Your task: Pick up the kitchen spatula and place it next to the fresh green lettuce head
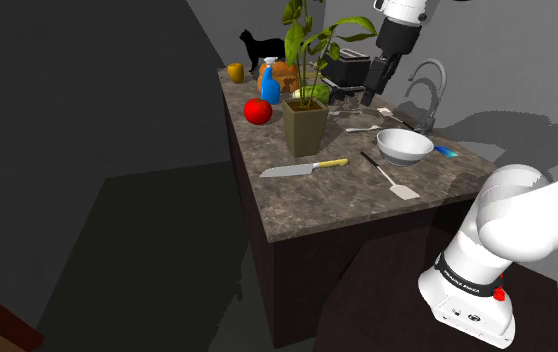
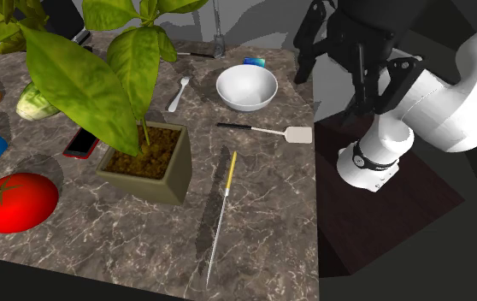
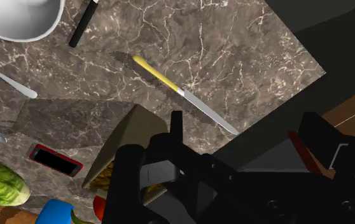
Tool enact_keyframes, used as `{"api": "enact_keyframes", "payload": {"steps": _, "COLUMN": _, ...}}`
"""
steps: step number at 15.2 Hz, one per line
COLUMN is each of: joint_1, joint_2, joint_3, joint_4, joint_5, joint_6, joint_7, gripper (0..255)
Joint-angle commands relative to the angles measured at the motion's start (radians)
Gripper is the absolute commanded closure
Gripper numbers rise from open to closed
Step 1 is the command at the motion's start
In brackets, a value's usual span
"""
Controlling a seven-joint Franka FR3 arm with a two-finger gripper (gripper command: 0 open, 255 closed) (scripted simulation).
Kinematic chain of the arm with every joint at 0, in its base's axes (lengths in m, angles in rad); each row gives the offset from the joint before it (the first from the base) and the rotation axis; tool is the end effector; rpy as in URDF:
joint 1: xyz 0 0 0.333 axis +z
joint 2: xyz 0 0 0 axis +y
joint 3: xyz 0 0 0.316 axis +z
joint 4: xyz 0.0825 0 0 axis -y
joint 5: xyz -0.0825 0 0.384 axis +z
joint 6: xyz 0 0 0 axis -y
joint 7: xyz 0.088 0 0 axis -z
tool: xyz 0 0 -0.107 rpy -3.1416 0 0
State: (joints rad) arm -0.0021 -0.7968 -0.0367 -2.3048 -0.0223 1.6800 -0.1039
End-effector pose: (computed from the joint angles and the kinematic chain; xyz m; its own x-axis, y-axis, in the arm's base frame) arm 0.3145 -0.0187 0.6287 0.9826 0.0744 0.1703 0.0732 -0.9972 0.0138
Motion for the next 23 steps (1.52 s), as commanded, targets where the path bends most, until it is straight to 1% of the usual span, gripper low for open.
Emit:
{"api": "enact_keyframes", "payload": {"steps": 1, "joint_1": 0.000, "joint_2": 0.000, "joint_3": 0.000, "joint_4": 0.000, "joint_5": 0.000, "joint_6": 0.000, "joint_7": 0.000, "gripper": 0}}
{"api": "enact_keyframes", "payload": {"steps": 13, "joint_1": -0.170, "joint_2": 0.045, "joint_3": -0.094, "joint_4": -0.274, "joint_5": -0.071, "joint_6": 0.271, "joint_7": 0.137, "gripper": 0}}
{"api": "enact_keyframes", "payload": {"steps": 23, "joint_1": -0.329, "joint_2": 0.167, "joint_3": -0.183, "joint_4": -0.451, "joint_5": -0.140, "joint_6": 0.527, "joint_7": 0.251, "gripper": 0}}
